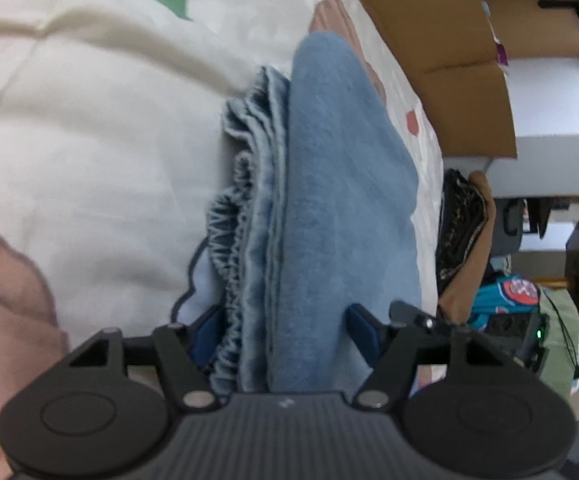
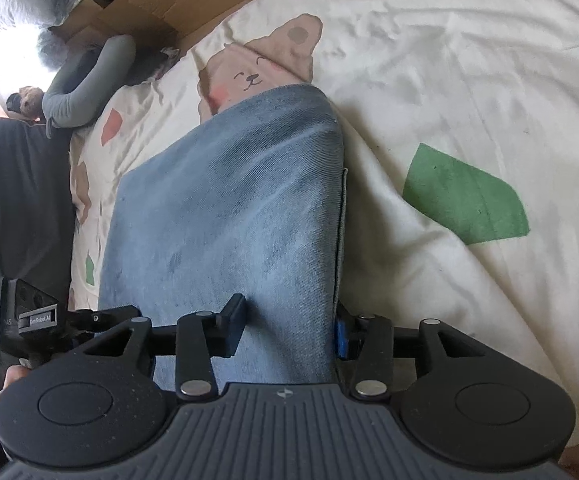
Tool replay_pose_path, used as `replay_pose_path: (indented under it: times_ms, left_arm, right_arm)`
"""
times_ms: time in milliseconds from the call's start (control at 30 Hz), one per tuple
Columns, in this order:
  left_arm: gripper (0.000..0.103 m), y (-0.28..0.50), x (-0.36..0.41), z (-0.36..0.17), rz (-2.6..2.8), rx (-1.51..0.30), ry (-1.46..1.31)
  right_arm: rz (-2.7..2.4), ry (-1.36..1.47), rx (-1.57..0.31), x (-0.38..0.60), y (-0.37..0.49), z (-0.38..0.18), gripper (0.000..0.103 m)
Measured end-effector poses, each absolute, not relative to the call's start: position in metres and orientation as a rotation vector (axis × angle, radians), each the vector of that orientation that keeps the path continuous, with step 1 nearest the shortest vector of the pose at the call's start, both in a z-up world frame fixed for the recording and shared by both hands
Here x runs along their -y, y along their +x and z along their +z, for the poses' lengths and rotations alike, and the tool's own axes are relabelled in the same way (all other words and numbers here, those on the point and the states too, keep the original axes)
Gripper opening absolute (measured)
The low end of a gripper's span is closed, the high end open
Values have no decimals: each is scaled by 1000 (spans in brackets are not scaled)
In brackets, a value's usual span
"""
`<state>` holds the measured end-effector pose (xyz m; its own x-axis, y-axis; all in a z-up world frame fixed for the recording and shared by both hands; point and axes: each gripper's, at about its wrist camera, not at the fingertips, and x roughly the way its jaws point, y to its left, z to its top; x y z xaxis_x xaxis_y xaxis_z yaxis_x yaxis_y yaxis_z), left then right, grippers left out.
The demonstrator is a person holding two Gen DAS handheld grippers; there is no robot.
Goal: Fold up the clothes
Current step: 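Grip the jeans stack edge with the right gripper while the left gripper straddles the stack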
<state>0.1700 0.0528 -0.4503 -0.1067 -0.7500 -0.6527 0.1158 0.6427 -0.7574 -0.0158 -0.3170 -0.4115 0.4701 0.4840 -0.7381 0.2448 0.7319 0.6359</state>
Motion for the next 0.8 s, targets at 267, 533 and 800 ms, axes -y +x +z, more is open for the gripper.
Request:
replay_pose_path:
  times_ms: [267, 533, 800]
  left_arm:
    - [61, 178, -42, -451, -845, -1522, -555]
    - [45, 179, -47, -428, -891, -1487, -532]
    - [43, 177, -46, -399, -889, -1443, -516]
  right_arm:
    - [191, 785, -1106, 317, -5, -418, 50]
    - [231, 772, -1060, 319, -10, -405, 25]
    - [230, 752, -1040, 320, -11, -384, 23]
